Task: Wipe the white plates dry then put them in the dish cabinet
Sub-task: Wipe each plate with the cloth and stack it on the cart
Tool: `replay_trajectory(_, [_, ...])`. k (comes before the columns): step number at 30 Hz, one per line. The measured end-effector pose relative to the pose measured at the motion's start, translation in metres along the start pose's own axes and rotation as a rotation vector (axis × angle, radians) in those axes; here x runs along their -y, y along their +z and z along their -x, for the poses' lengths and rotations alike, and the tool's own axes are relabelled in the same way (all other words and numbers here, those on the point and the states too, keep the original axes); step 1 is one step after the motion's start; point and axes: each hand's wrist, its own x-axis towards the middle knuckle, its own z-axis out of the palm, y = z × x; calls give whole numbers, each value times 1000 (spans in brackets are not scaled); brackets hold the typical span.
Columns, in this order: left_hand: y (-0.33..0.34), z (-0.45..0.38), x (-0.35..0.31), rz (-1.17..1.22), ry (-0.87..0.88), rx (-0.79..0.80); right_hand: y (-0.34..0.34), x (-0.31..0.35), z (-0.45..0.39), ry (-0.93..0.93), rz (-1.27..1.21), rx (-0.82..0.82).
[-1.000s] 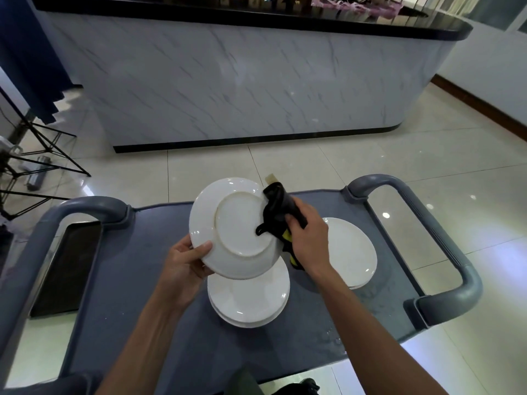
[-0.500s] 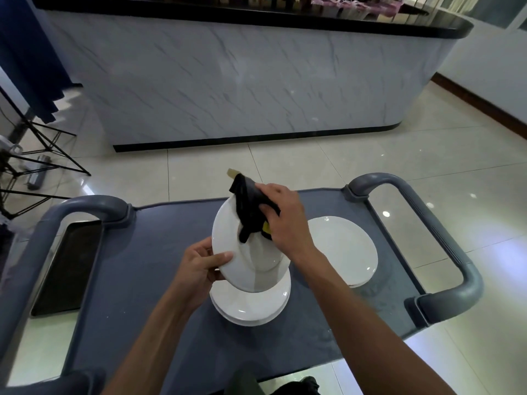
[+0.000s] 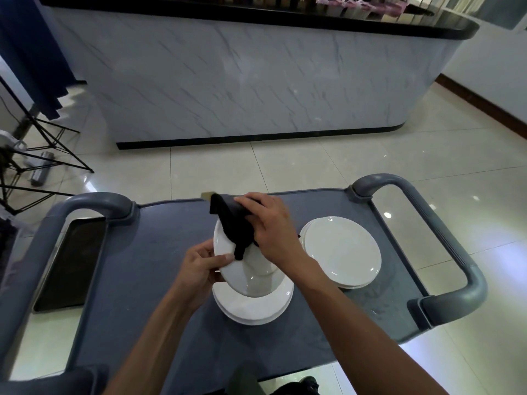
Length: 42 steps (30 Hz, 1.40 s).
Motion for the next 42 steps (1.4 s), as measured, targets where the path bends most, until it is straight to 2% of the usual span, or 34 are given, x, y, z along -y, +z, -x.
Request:
replay_trajectory(7, [-4, 2, -2, 94, 47, -3, -15, -21, -9, 193, -159, -108])
replay_trajectory(16, [-7, -6, -7, 159, 101, -117, -13, -39, 17, 331, -290, -113])
replay_trajectory(26, [6, -14, -6, 182, 130, -196, -2, -38, 51, 198, -313, -40])
replay_trajectory(31, [25, -15, -2, 167, 131, -229, -13, -58, 60, 245, -354, -60])
replay_trajectory(34, [41, -19, -1, 122, 142, -259, -28, -75, 63, 265, -368, -107])
replay_trajectory(42, [103, -35, 9, -192, 247, -321, -87, -131, 70, 324, -396, -204])
